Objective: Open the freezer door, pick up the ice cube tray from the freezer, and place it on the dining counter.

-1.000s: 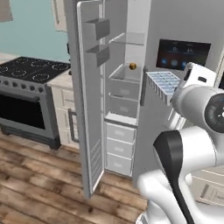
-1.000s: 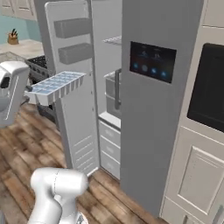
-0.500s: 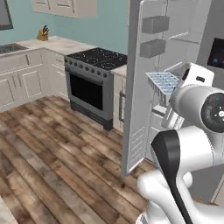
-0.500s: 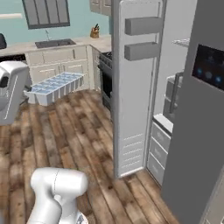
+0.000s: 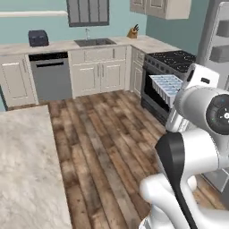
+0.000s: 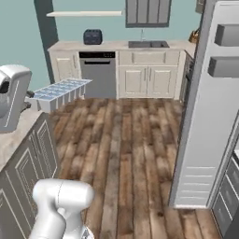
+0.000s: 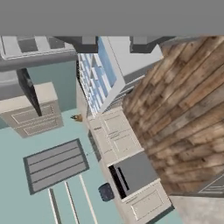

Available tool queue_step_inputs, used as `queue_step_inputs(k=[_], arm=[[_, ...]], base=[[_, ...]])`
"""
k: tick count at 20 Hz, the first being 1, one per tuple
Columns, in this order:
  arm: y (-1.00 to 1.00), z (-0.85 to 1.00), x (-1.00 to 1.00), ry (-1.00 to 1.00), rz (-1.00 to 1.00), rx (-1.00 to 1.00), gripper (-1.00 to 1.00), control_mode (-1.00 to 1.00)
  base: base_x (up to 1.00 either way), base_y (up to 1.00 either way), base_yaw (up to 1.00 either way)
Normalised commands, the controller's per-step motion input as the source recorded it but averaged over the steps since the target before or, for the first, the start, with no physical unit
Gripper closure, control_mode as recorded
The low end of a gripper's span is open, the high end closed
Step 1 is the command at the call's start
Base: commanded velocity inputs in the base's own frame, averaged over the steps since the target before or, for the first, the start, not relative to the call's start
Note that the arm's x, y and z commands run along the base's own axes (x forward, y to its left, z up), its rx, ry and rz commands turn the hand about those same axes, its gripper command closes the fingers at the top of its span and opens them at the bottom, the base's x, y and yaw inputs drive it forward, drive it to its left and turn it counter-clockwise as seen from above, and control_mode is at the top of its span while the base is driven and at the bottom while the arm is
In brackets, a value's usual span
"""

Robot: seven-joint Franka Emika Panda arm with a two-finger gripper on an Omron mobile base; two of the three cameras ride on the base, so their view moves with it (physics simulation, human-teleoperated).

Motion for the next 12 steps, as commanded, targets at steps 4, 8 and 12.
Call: queue_step_inputs(k=[4, 8, 12], arm=[[0.0, 0.0, 0.0, 0.0, 0.0, 0.0, 1.0, 1.0], [0.0, 0.0, 0.0, 0.0, 0.0, 0.0, 1.0, 1.0], [0.0, 0.0, 0.0, 0.0, 0.0, 0.0, 1.0, 1.0]], base=[[-0.06, 0.0, 0.71], [-0.06, 0.0, 0.71], [-0.12, 0.03, 0.71]])
